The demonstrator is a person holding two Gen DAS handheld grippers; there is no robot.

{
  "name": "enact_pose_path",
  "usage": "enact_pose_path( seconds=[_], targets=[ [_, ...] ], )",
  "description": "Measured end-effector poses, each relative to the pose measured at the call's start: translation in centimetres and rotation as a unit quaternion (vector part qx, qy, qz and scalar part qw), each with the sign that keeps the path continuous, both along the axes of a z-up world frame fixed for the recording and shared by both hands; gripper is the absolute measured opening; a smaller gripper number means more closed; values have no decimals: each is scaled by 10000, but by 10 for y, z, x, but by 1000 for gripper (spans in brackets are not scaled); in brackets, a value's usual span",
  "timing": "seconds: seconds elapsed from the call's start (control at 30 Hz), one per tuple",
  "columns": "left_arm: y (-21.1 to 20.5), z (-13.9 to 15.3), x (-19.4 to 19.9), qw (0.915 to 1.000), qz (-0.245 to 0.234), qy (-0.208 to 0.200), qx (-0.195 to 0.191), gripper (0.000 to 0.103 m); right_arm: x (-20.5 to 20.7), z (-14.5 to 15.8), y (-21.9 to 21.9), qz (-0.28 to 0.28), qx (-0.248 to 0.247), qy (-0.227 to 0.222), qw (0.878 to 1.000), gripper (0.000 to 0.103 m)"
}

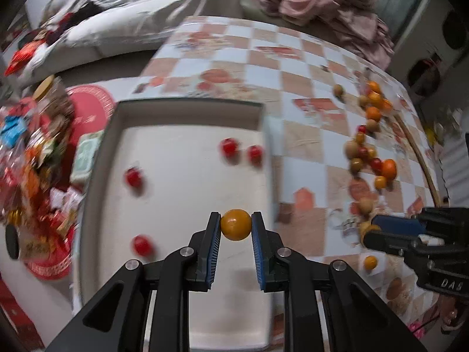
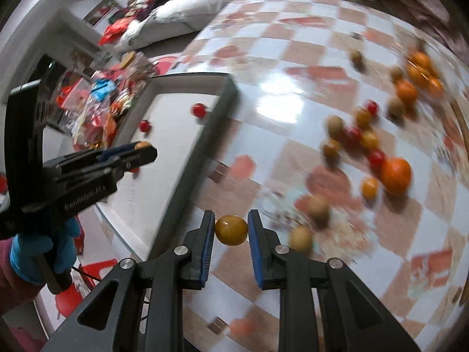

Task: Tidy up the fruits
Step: 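Carry the left tool's yellow tomato into the white tray while the right tool releases its yellow tomato there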

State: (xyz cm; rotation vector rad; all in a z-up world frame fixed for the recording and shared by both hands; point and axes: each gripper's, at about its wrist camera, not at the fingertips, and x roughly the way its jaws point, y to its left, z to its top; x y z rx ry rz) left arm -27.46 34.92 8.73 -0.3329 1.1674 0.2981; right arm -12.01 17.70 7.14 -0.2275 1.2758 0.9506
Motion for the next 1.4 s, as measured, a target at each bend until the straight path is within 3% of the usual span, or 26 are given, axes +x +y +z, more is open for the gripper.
enact_pose_path(
  seconds=[0.23, 0.5, 0.8, 1.1, 1.13, 1.17, 1.2, 1.37, 1.4],
  targets=[
    [38, -7, -48, 9976, 671, 138, 36, 22, -18, 1, 64, 646, -78, -66, 9979, 25],
    [66, -34, -88, 9915, 1233, 408, 68, 22, -34, -20, 128, 1126, -325, -53, 9931, 25],
    [73, -55, -83, 9908, 1194, 593, 231, 22, -29, -42, 180, 1232, -598, -257, 9902, 25],
    [69, -66, -75, 9925, 1011, 677, 149, 23, -26, -61, 198, 1349, -856, -574, 9855, 25],
    [69, -66, -75, 9924, 1008, 694, 158, 34, -27, -61, 198, 1370, -867, -611, 9849, 26],
    [69, -67, -75, 9920, 1022, 719, 187, 60, -28, -60, 198, 1397, -885, -646, 9841, 26],
    [68, -65, -76, 9916, 1060, 685, 284, 69, -29, -60, 198, 1421, -897, -669, 9835, 26],
    [65, -63, -76, 9921, 974, 694, 369, 72, -28, -60, 199, 1434, -898, -587, 9838, 29],
    [66, -63, -76, 9922, 964, 703, 349, 72, -28, -60, 199, 1432, -895, -560, 9841, 37]
  ],
)
